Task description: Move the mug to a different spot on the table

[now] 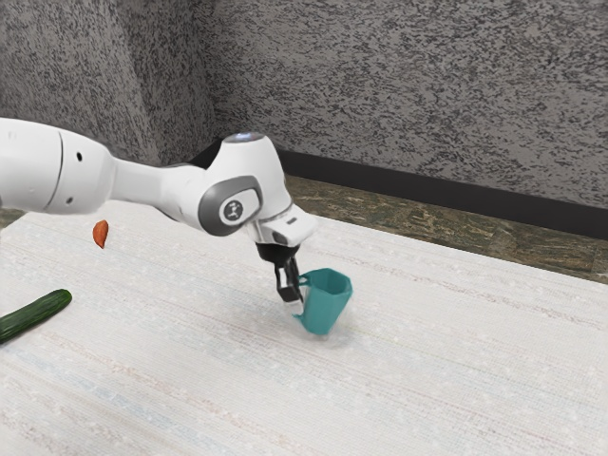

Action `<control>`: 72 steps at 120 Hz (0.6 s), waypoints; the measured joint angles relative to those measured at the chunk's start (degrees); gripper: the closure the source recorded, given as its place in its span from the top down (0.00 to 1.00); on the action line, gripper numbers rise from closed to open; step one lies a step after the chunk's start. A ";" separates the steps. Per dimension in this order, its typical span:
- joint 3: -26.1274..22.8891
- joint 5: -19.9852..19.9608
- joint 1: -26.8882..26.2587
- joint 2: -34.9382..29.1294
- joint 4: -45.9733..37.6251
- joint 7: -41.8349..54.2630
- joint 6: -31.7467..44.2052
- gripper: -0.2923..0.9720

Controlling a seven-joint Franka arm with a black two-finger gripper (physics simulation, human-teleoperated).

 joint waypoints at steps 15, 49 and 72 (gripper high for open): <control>-2.73 0.12 5.22 -4.34 -3.92 -0.03 4.91 0.24; -5.98 -2.33 16.79 -14.59 -14.59 -0.86 10.94 0.21; -6.01 -5.76 20.73 -18.25 -19.99 -1.05 12.96 0.19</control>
